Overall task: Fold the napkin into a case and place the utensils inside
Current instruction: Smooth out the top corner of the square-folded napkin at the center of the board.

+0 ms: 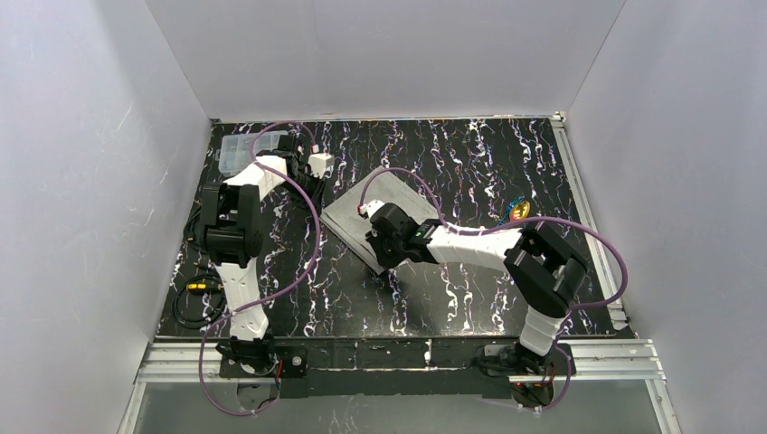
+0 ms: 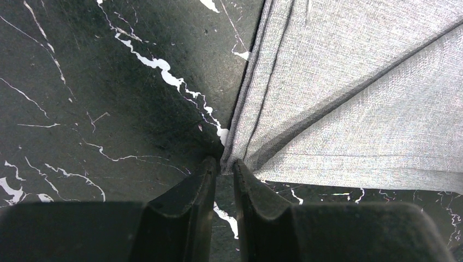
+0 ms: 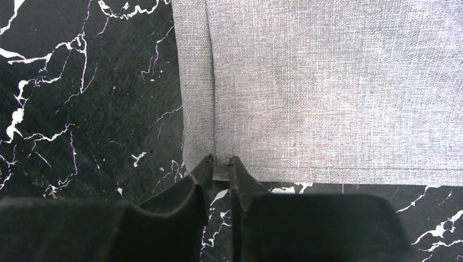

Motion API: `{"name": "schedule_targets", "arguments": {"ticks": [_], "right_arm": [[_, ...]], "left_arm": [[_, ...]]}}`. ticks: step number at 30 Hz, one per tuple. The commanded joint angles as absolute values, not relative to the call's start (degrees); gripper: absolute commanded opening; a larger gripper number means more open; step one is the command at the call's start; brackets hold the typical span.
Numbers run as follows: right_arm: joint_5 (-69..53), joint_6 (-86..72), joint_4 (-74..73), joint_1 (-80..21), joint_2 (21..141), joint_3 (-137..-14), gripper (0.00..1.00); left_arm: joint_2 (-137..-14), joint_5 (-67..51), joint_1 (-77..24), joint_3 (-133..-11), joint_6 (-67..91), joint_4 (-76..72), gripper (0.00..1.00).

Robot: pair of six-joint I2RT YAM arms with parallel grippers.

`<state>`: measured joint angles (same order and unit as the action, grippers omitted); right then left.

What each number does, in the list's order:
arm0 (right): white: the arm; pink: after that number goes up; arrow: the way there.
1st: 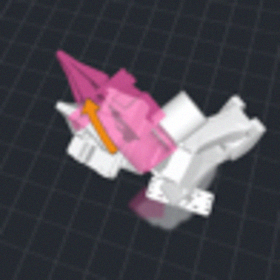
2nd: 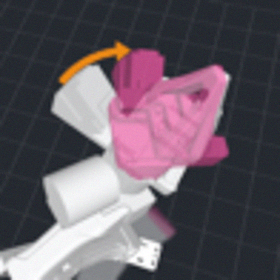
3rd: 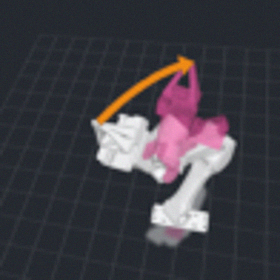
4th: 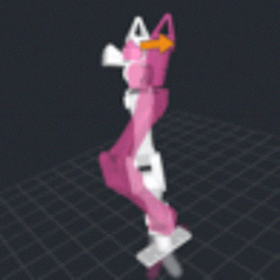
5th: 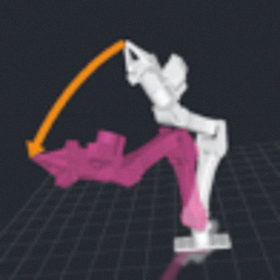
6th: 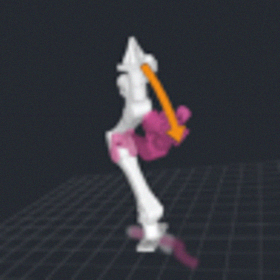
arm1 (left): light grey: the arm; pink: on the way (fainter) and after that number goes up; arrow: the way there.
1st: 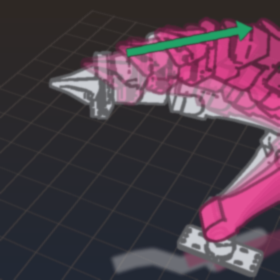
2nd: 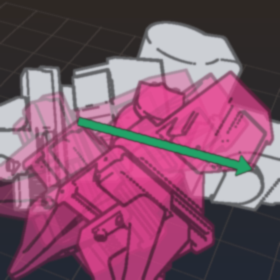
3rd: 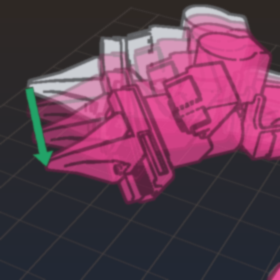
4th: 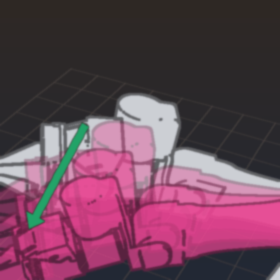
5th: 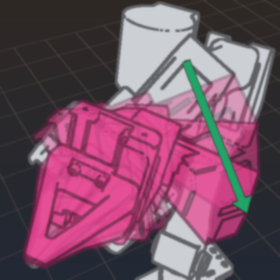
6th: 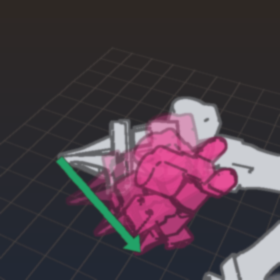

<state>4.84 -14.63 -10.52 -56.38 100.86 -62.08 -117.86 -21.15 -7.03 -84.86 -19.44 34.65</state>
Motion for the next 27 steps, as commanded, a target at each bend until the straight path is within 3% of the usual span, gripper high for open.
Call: {"name": "schedule_targets", "arguments": {"ticks": [1, 11, 15, 16, 18, 20, 23, 27], "right_arm": [[6.3, -14.6, -11.0, -56.7, 98.1, -62.9, 0.21], [6.8, -14.9, -12.2, -56.7, 95.9, -63.3, 0.05], [6.3, -15.1, -12.7, -56.8, 95.7, -63.0, 0.06], [6.2, -15.1, -12.7, -56.8, 95.8, -63.0, 0.09], [7.0, -15.1, -12.8, -57.1, 96.0, -63.1, 0.34], [7.9, -14.8, -12.5, -57.5, 96.4, -62.9, 0.48], [8.0, -14.8, -11.5, -57.5, 97.1, -62.8, 0.51], [7.1, -15.0, -10.7, -57.5, 99.1, -63.2, 0.43]], "left_arm": [[-117.4, -20.7, -7.1, -83.9, -19.6, 35.1, 0.17], [-115.8, -20.7, -7.1, -84.5, -19.7, 35.7, 0.17], [-115.5, -20.5, -7.1, -85.3, -19.9, 36.8, 0.17], [-115.2, -20.4, -7.1, -85.4, -20.0, 37.0, 0.17], [-114.5, -20.5, -7.1, -85.6, -20.3, 37.5, 0.17], [-113.8, -21.0, -7.0, -86.2, -20.8, 38.5, 0.17], [-113.6, -22.3, -7.0, -88.7, -22.6, 42.7, 0.17], [-113.6, -21.8, -6.6, -90.6, -23.3, 45.0, 0.17]]}}
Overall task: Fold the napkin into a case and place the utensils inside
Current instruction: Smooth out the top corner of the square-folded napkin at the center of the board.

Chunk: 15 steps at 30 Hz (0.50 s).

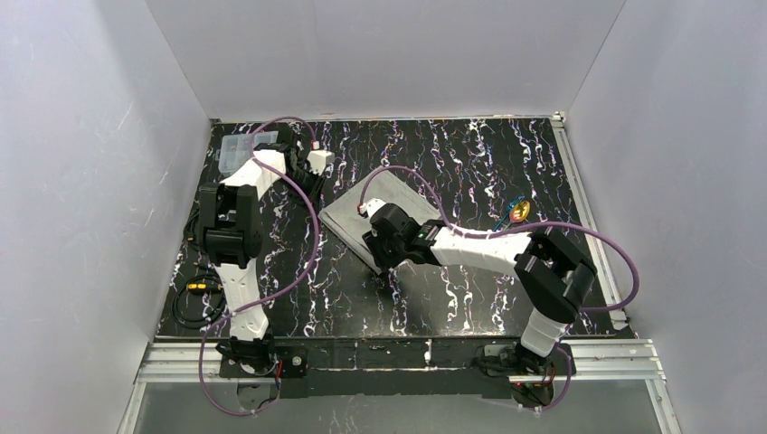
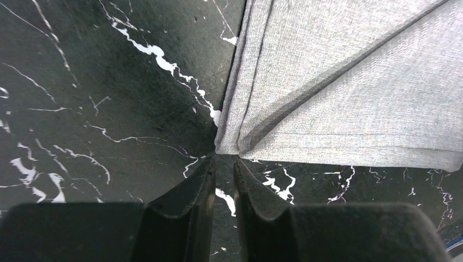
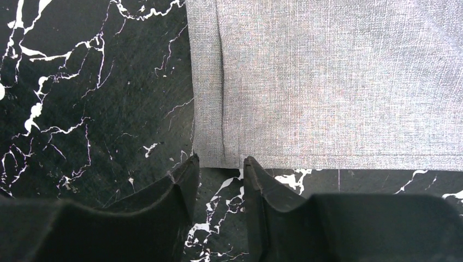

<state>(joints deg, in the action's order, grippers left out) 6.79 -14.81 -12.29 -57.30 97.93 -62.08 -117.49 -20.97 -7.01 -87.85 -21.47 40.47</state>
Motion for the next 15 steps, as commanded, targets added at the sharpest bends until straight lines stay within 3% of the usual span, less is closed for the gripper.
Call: {"name": "schedule_targets", "arguments": {"ticks": [1, 10, 15], "right_arm": [[6.9, -15.0, -10.6, -57.5, 99.7, -63.1, 0.42], [7.1, -15.0, -10.4, -57.5, 101.5, -62.3, 0.36], [7.4, -14.9, -10.2, -57.6, 100.4, -62.3, 0.15]], "left_arm": [[-113.5, -21.5, -6.6, -90.6, -23.5, 44.8, 0.17], [-112.9, -22.0, -6.5, -90.6, -23.8, 45.9, 0.17], [-112.6, -22.6, -6.4, -90.9, -24.0, 46.6, 0.18]]}}
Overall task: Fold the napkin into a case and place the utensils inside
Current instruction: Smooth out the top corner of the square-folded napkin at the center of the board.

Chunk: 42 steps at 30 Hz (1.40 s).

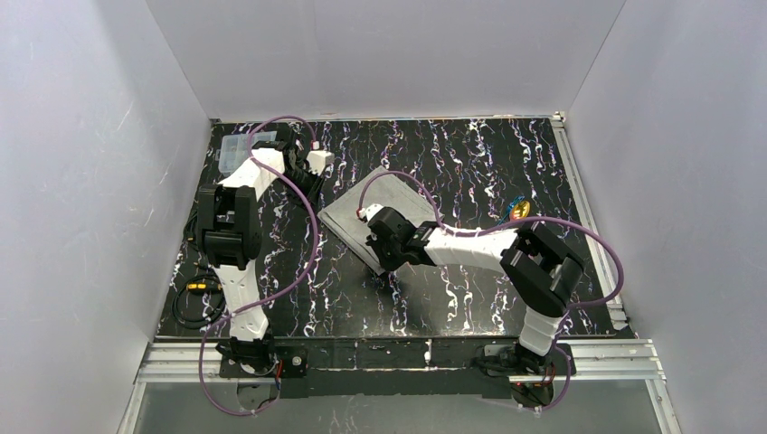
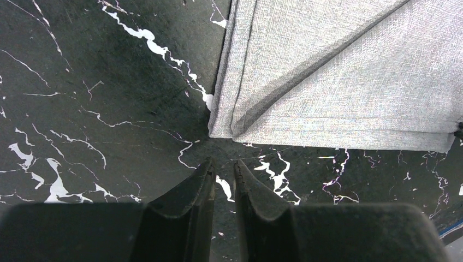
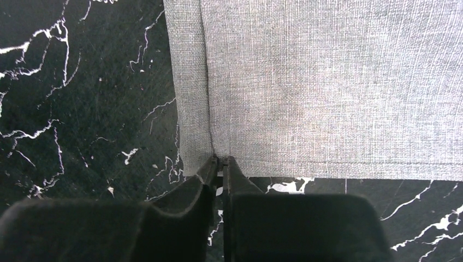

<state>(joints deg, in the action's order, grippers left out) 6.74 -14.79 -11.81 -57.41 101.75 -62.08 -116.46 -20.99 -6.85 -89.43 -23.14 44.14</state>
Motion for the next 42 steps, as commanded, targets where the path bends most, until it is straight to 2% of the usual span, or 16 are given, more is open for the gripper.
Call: {"name": "schedule_targets", "arguments": {"ticks": [1, 9, 24, 42], "right_arm": [[7.5, -14.9, -10.3, -57.6, 100.1, -62.3, 0.1], [8.1, -14.6, -12.6, -57.6, 97.8, -62.9, 0.01], [7.4, -15.1, -13.8, -58.5, 95.4, -61.0, 0.01], [7.1, -15.1, -11.8, -58.6, 97.4, -60.1, 0.01]], "left_arm": [[-112.7, -22.8, -6.4, -91.1, -24.0, 46.9, 0.18], [-112.9, -22.6, -6.4, -91.4, -24.3, 47.7, 0.17], [-114.0, -26.4, -8.6, -95.4, -19.7, 48.9, 0.16], [-114.6, -25.9, -12.6, -91.0, -19.9, 47.0, 0.15]]}}
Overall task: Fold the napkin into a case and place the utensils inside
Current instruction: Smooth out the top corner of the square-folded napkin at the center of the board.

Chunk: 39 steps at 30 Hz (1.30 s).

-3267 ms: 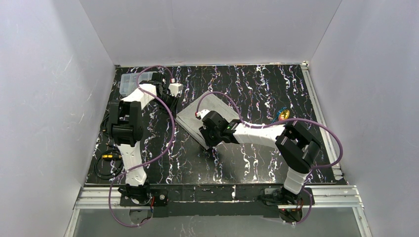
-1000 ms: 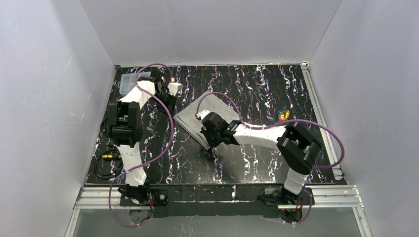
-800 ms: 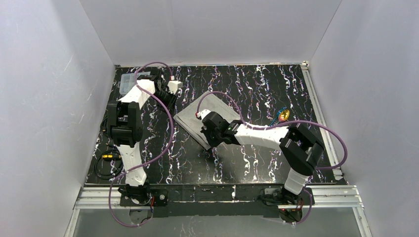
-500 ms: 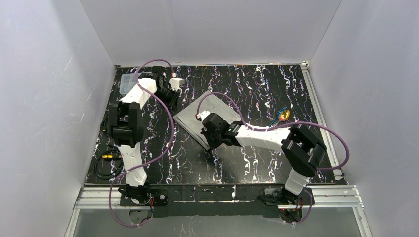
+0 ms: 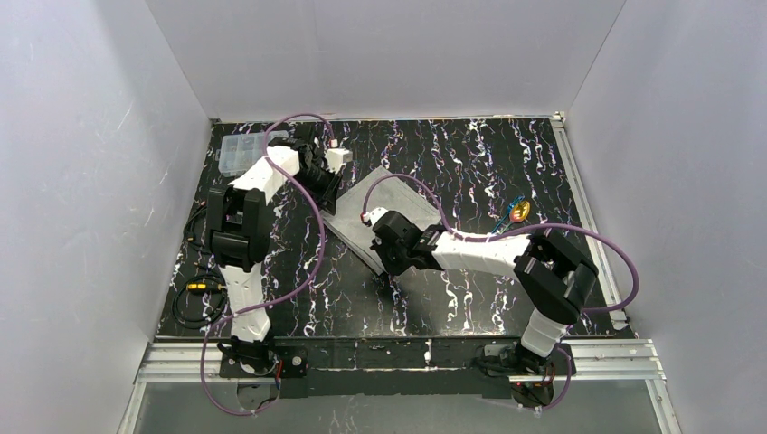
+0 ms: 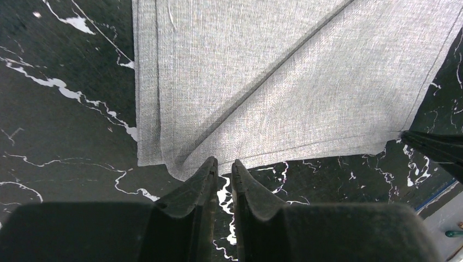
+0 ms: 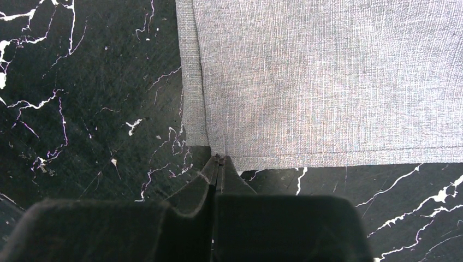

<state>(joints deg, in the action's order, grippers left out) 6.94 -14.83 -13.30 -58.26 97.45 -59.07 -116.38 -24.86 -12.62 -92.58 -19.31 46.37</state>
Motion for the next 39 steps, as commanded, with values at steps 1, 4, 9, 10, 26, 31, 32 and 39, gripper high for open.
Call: {"name": "schedule_targets", "arguments": {"ticks": [1, 4, 9, 10, 26, 31, 32, 39], "right_arm": [[7.3, -15.1, -11.6, -58.6, 97.6, -60.4, 0.01], [7.5, -15.0, -11.8, -58.6, 98.1, -61.4, 0.08], [6.5, -14.9, -12.1, -58.6, 98.2, -61.8, 0.27], [6.3, -14.6, -12.6, -58.6, 97.7, -62.2, 0.3], [-20.6, -30.4, 1.3, -27.8, 95.1, -56.3, 0.28], [-23.4, -34.8, 8.0, -23.3, 98.8, -54.1, 0.22], [-22.9, -34.8, 8.1, -22.9, 99.5, -54.1, 0.21], [-21.6, -34.1, 7.5, -19.3, 104.7, -53.3, 0.15]], "left_arm": [[-114.1, -25.9, -12.7, -90.2, -20.3, 46.8, 0.15], [-112.9, -25.5, -12.7, -88.2, -20.9, 45.6, 0.15], [-113.6, -24.0, -12.7, -87.2, -21.3, 44.1, 0.15], [-113.9, -23.3, -12.7, -87.0, -21.4, 43.6, 0.14], [-114.8, -21.9, -12.7, -85.7, -22.0, 41.3, 0.14], [-114.8, -21.8, -12.7, -85.1, -22.0, 41.1, 0.14], [-114.7, -21.6, -12.6, -84.9, -22.1, 41.0, 0.14], [-114.8, -20.6, -12.7, -84.2, -22.5, 39.9, 0.14]]}}
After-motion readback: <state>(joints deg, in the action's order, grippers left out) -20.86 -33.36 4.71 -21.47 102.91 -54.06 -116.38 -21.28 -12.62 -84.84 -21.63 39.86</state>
